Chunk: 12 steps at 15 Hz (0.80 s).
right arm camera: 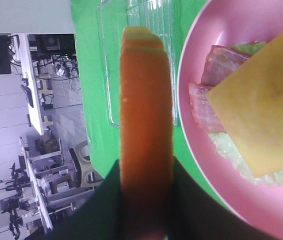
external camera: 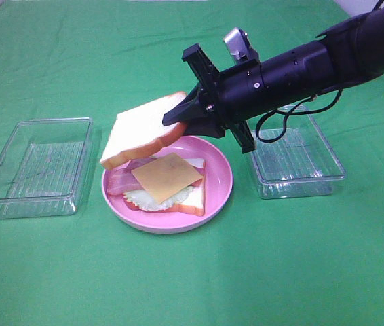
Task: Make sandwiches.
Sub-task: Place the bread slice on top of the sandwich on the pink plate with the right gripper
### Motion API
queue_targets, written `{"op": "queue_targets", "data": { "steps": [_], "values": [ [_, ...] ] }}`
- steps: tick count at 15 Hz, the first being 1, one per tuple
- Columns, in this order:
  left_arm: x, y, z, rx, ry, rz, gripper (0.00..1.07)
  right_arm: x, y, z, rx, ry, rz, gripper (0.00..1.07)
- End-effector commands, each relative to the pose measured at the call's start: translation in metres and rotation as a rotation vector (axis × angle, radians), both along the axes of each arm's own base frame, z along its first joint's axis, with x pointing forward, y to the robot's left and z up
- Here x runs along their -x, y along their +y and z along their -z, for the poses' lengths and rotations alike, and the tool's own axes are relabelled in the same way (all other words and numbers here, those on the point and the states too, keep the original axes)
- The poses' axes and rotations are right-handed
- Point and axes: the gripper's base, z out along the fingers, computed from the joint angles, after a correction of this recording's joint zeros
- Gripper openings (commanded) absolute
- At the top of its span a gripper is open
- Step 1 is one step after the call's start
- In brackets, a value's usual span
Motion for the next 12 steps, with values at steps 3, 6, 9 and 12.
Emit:
{"op": "queue_targets", "data": {
  "steps": [3, 6, 9, 12],
  "values": [
    [0.003, 0.001, 0.0, 0.018, -0.025, 0.007, 0.6, 0.002, 0.009, 0.026, -0.04, 0.078, -0.025, 0.0],
    [0.003, 0.001, 0.0, 0.018, -0.025, 0.007, 0.6, 0.002, 0.013, 0.042, -0.022, 0.112, -0.023, 0.0],
    [0.003, 0.001, 0.0, 0.018, -0.025, 0.007, 0.6, 0.002, 0.012, 0.044, 0.003, 0.101, -0.025, 0.29],
    [0.003, 0.001, 0.0, 0.018, -0.025, 0.007, 0.6, 0.004, 0.01, 0.047, 0.039, 0.087, -0.056, 0.69]
  ]
}}
